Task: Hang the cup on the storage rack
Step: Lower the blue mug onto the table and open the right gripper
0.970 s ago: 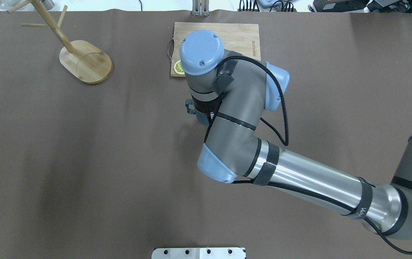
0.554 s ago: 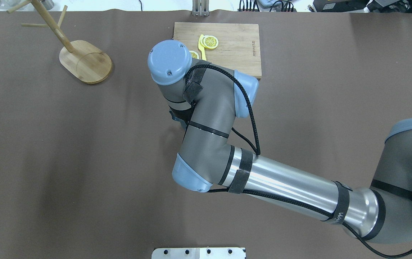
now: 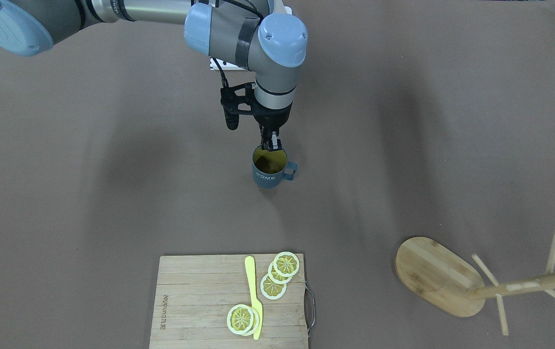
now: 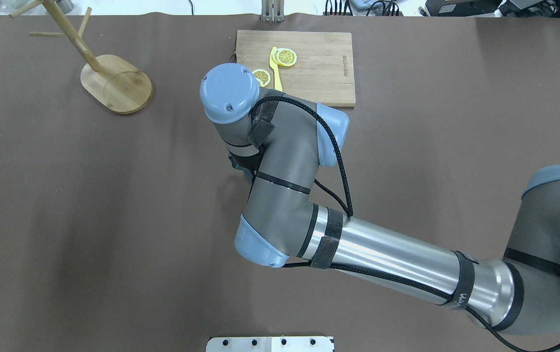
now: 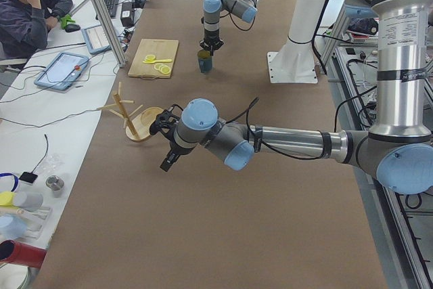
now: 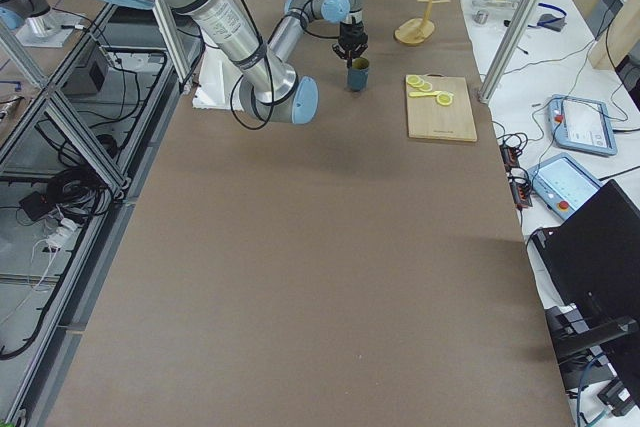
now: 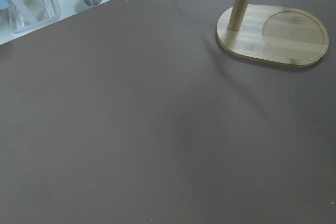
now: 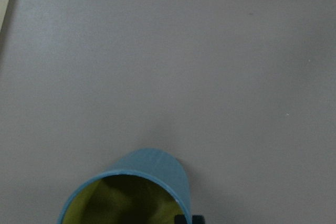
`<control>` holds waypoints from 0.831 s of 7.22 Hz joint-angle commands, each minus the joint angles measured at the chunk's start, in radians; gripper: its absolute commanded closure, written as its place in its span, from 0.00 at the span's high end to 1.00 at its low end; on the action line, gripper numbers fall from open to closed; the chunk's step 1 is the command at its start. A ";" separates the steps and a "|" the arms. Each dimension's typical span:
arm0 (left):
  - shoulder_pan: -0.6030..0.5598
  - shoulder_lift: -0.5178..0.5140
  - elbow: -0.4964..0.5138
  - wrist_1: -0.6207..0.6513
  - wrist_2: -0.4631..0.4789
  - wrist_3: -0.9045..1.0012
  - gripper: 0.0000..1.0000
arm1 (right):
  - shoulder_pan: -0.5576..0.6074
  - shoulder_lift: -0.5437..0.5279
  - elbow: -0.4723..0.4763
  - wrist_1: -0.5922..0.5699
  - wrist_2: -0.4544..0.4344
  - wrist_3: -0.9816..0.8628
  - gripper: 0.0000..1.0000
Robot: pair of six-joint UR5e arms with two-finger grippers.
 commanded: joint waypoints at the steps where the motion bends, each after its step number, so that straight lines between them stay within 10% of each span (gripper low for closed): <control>1: 0.000 0.000 0.000 0.000 0.000 -0.001 1.00 | -0.001 -0.007 0.001 0.008 -0.001 -0.002 0.28; 2: 0.000 0.000 0.000 0.000 -0.001 -0.001 1.00 | 0.001 -0.007 0.007 0.008 -0.001 -0.043 0.99; 6: 0.000 -0.005 -0.005 -0.026 -0.007 0.004 1.00 | 0.153 -0.206 0.305 -0.004 0.031 -0.323 1.00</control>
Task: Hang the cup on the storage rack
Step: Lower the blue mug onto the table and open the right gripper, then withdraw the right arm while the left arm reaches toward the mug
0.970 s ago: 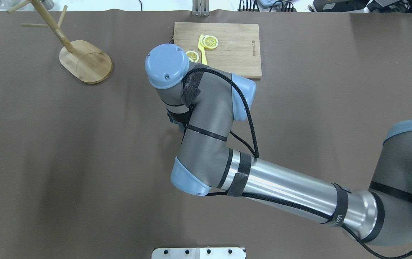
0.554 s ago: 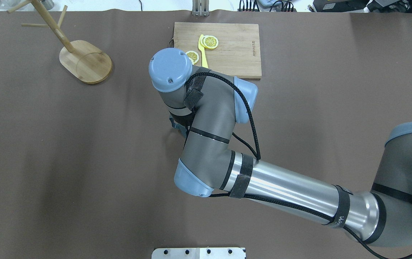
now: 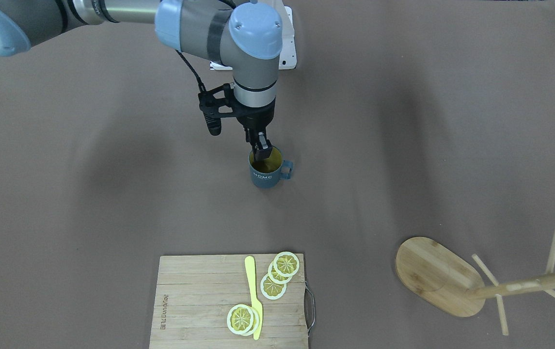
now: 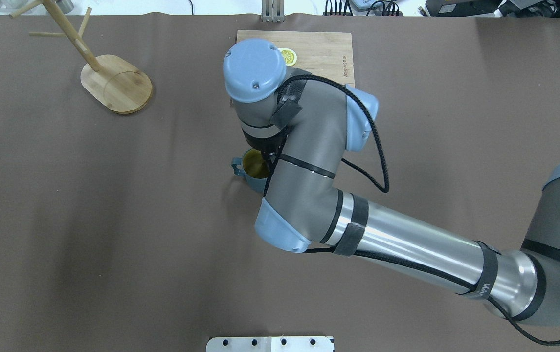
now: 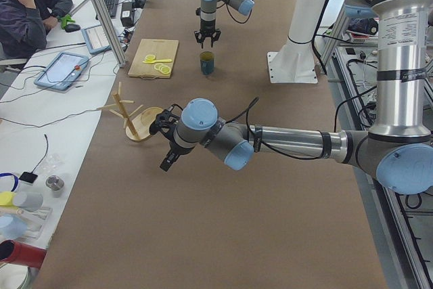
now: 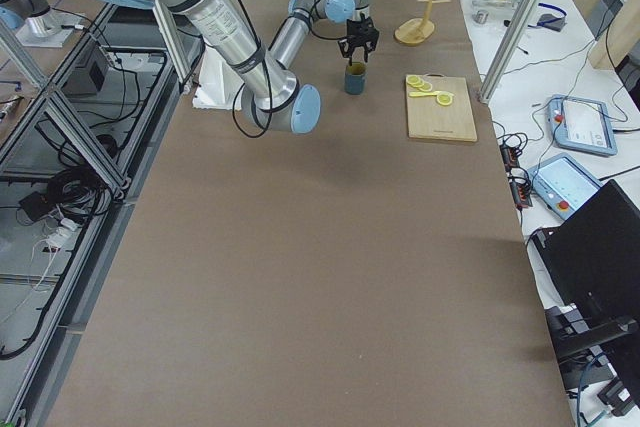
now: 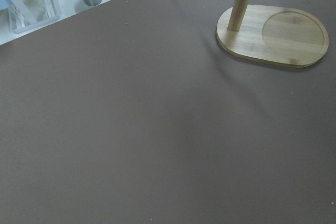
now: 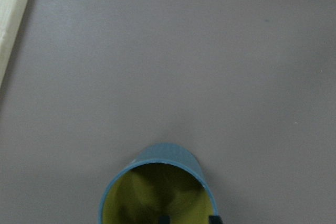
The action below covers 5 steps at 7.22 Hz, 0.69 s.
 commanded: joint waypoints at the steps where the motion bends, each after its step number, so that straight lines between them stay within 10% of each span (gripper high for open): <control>1: 0.017 -0.002 0.001 -0.071 -0.031 -0.014 1.00 | 0.122 -0.228 0.241 -0.004 0.006 -0.275 1.00; 5: 0.331 -0.103 -0.001 -0.383 -0.027 -0.308 0.99 | 0.311 -0.492 0.274 0.010 0.006 -0.900 1.00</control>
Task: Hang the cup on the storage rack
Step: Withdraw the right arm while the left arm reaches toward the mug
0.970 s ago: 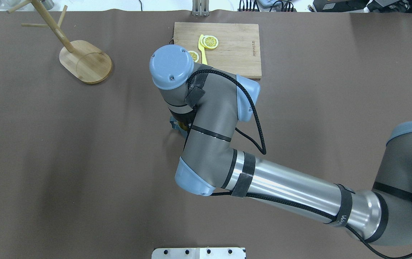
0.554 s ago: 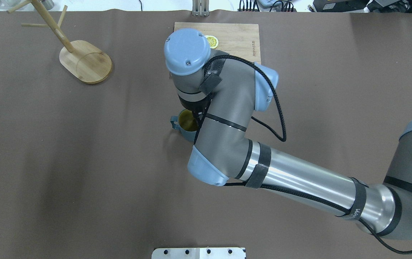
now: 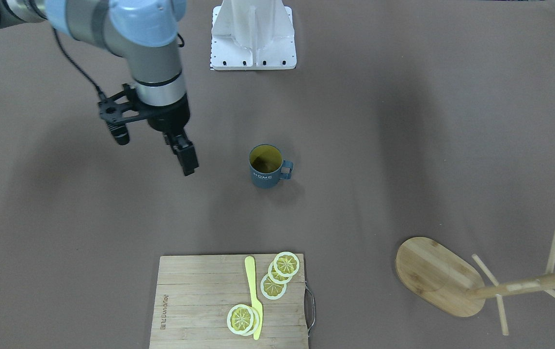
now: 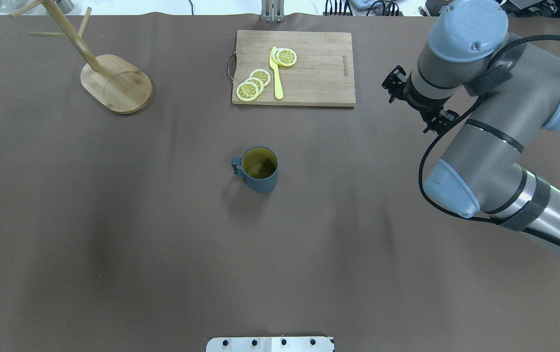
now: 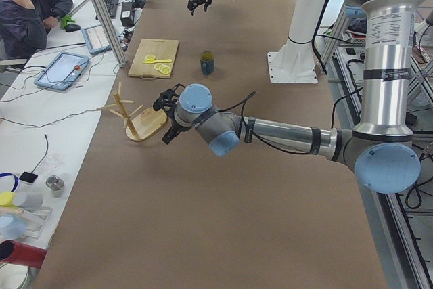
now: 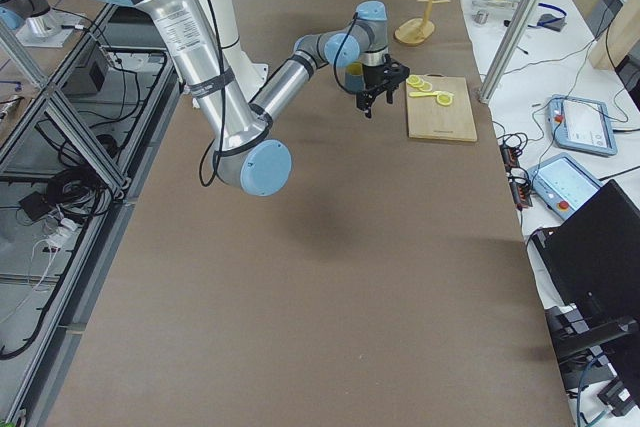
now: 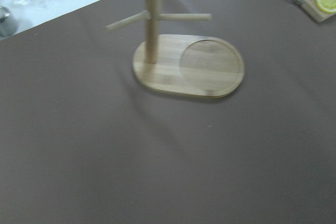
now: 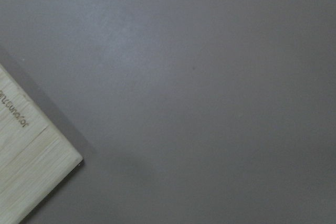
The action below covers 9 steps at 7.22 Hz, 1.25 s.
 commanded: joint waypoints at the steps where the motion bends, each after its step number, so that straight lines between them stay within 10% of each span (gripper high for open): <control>1: 0.145 -0.027 -0.001 -0.166 0.049 -0.062 1.00 | 0.123 -0.118 0.002 0.006 0.050 -0.366 1.00; 9: 0.663 -0.260 0.022 -0.176 0.628 -0.229 0.99 | 0.536 -0.482 -0.070 0.164 0.317 -1.375 1.00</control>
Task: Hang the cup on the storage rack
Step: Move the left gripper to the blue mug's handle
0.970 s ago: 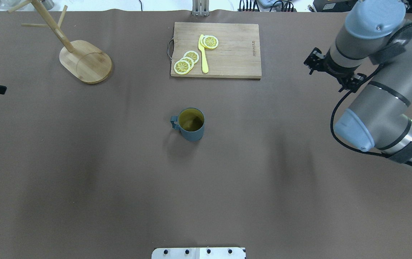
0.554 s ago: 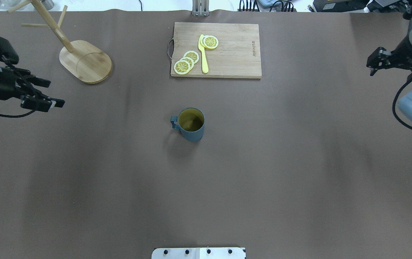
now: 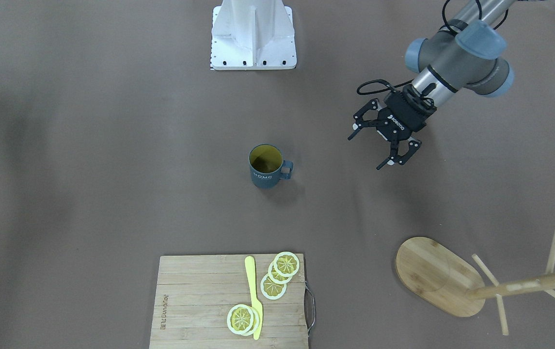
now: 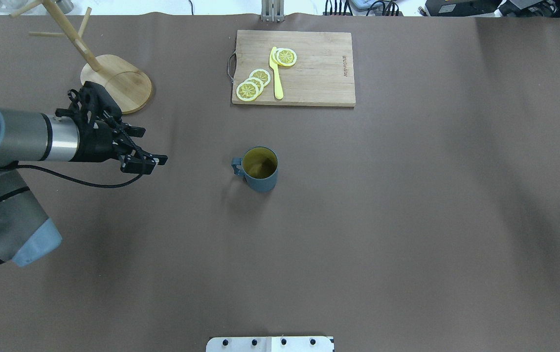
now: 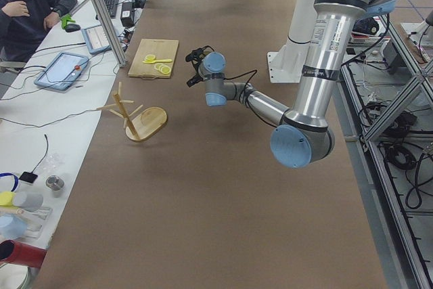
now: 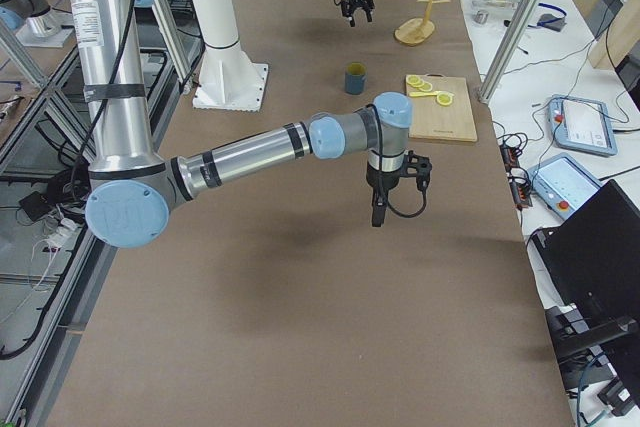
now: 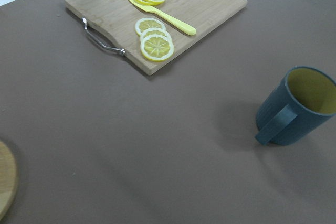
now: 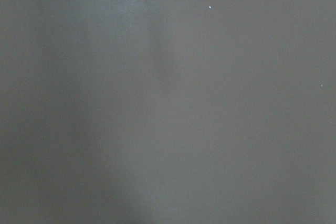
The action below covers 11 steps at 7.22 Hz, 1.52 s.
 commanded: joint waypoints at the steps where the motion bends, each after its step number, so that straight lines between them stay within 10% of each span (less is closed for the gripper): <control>1: 0.103 -0.015 0.002 -0.001 0.150 0.000 0.99 | 0.093 -0.102 -0.026 0.052 0.018 -0.217 1.00; 11: 0.267 -0.174 0.197 -0.079 0.405 -0.005 0.85 | 0.256 -0.231 -0.026 0.052 0.135 -0.459 1.00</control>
